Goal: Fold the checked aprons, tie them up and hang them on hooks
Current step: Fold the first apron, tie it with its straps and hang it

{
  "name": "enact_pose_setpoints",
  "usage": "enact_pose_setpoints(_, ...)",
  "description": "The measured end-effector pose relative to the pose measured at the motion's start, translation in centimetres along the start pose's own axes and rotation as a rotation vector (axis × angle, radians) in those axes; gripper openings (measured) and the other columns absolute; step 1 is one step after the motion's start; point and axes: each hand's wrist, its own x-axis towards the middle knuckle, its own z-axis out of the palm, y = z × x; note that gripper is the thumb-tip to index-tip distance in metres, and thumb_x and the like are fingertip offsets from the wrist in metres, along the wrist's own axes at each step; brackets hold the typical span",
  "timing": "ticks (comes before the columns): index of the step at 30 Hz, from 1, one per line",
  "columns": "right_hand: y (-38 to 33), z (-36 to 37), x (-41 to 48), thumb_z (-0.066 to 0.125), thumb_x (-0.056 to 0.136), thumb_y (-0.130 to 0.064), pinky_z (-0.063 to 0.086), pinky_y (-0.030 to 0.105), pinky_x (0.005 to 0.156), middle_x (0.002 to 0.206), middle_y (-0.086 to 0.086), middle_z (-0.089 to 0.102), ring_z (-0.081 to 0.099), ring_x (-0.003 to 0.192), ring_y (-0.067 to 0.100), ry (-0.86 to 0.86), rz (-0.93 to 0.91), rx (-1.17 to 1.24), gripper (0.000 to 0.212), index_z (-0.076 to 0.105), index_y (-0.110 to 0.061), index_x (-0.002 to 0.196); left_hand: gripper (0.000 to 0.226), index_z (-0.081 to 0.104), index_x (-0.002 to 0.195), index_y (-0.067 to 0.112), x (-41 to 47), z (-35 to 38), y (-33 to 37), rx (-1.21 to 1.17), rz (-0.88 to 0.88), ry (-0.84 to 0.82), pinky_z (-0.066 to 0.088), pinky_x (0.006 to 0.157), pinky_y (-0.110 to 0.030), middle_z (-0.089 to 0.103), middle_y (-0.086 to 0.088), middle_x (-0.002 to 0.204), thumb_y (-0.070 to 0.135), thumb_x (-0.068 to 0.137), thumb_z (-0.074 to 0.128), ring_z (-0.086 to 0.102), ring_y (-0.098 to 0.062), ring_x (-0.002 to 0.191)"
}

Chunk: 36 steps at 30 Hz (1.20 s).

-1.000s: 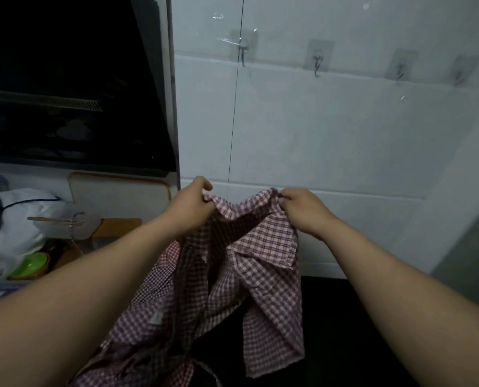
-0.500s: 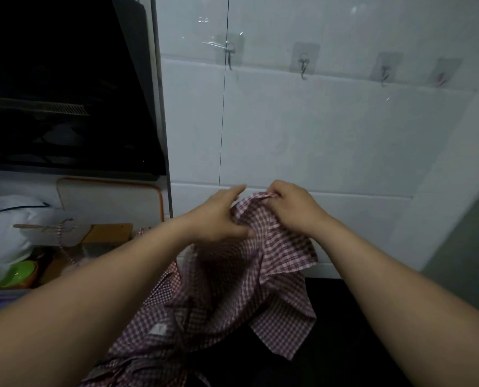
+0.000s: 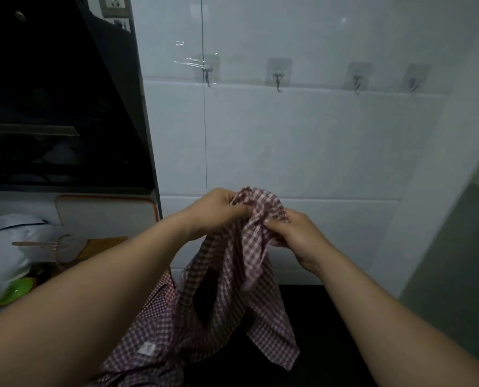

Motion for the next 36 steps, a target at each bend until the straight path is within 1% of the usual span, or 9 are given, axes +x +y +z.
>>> enact_pose_setpoints(4, -4.1, -1.6, 0.2, 0.081, 0.082, -0.024, 0.043, 0.032, 0.061, 0.067, -0.004, 0.064, 0.055, 0.062, 0.008, -0.024, -0.239, -0.537, 0.018, 0.068, -0.012, 0.077, 0.083, 0.044, 0.150, 0.031, -0.5, 1.2, 1.5, 0.334, 0.128, -0.091, 0.054, 0.099, -0.031, 0.064, 0.005, 0.128, 0.034, 0.078, 0.085, 0.064, -0.010, 0.113)
enact_pose_setpoints(8, -8.0, -2.4, -0.8, 0.082, 0.082, -0.025, 0.041, 0.025, 0.056, 0.068, -0.007, 0.059, 0.054, 0.060, 0.005, 0.088, -0.392, -0.446, 0.020, 0.062, -0.022, 0.082, 0.002, 0.071, 0.094, 0.026, -0.4, 3.3, 4.5, 0.319, 0.130, -0.063, 0.051, 0.073, -0.028, 0.074, 0.006, 0.092, 0.025, 0.095, 0.071, 0.067, -0.010, 0.088)
enact_pose_setpoints(13, -3.0, -3.2, -3.9, 0.081, 0.083, -0.041, 0.056, 0.029, 0.092, 0.111, -0.012, 0.073, 0.069, 0.102, 0.002, -0.019, -0.253, -0.226, 0.046, 0.060, -0.030, 0.123, 0.022, 0.078, 0.097, 0.013, -2.4, 4.1, 7.1, 0.073, 0.088, 0.094, 0.060, 0.084, -0.031, 0.080, 0.001, 0.096, 0.022, 0.104, 0.060, 0.075, -0.013, 0.090)
enact_pose_setpoints(18, 2.0, -3.8, -6.1, 0.067, 0.092, -0.029, 0.051, 0.021, 0.072, 0.106, -0.004, 0.074, 0.068, 0.093, 0.014, -0.030, -0.093, -0.555, 0.010, 0.072, -0.024, 0.099, 0.027, 0.073, 0.111, 0.008, -5.8, 2.2, 11.5, -0.272, 0.080, 0.206, 0.062, 0.088, -0.035, 0.080, -0.004, 0.102, 0.028, 0.108, 0.054, 0.078, -0.019, 0.094)
enact_pose_setpoints(20, 3.2, -4.2, -6.6, 0.061, 0.095, -0.031, 0.047, 0.022, 0.065, 0.097, 0.002, 0.073, 0.066, 0.087, 0.019, 0.019, -0.020, -0.645, 0.018, 0.070, -0.020, 0.086, 0.026, 0.071, 0.112, 0.009, -7.4, 1.1, 13.0, -0.370, 0.100, 0.241, 0.063, 0.083, -0.035, 0.080, -0.005, 0.101, 0.029, 0.108, 0.054, 0.078, -0.022, 0.094)
enact_pose_setpoints(25, 7.6, -5.8, -9.8, 0.059, 0.098, -0.032, 0.053, 0.030, 0.079, 0.106, 0.009, 0.076, 0.068, 0.094, 0.024, 0.060, 0.202, -0.700, 0.028, 0.076, -0.010, 0.097, 0.024, 0.070, 0.113, 0.009, -10.4, -2.2, 11.1, -0.596, 0.089, 0.477, 0.064, 0.081, -0.040, 0.080, -0.011, 0.102, 0.028, 0.107, 0.056, 0.078, -0.028, 0.095)
enact_pose_setpoints(28, 6.6, -5.0, -12.0, 0.058, 0.102, -0.026, 0.050, 0.025, 0.081, 0.114, 0.000, 0.074, 0.067, 0.102, 0.018, -0.049, 0.195, -0.532, 0.025, 0.079, -0.013, 0.110, 0.024, 0.073, 0.108, 0.007, -11.5, -1.0, 6.0, -0.416, -0.033, 0.591, 0.063, 0.087, -0.040, 0.079, -0.011, 0.100, 0.027, 0.104, 0.060, 0.077, -0.029, 0.098)
enact_pose_setpoints(31, 1.4, -3.9, -10.6, 0.060, 0.099, -0.028, 0.053, 0.032, 0.097, 0.114, 0.000, 0.076, 0.070, 0.107, 0.019, -0.063, 0.037, -0.439, 0.026, 0.079, -0.012, 0.109, 0.026, 0.076, 0.095, 0.010, -11.7, 1.7, 2.4, -0.252, -0.164, 0.537, 0.060, 0.096, -0.049, 0.080, -0.007, 0.094, 0.033, 0.100, 0.065, 0.077, -0.025, 0.094)
enact_pose_setpoints(36, -8.0, -3.9, -8.8, 0.069, 0.094, -0.028, 0.050, 0.027, 0.069, 0.090, 0.009, 0.078, 0.069, 0.077, 0.016, -0.160, -0.046, -0.407, 0.020, 0.076, -0.012, 0.084, 0.016, 0.074, 0.114, 0.015, -12.2, 5.8, 4.9, -0.271, 0.043, 0.146, 0.059, 0.094, -0.040, 0.079, -0.003, 0.109, 0.021, 0.104, 0.063, 0.074, -0.023, 0.107)
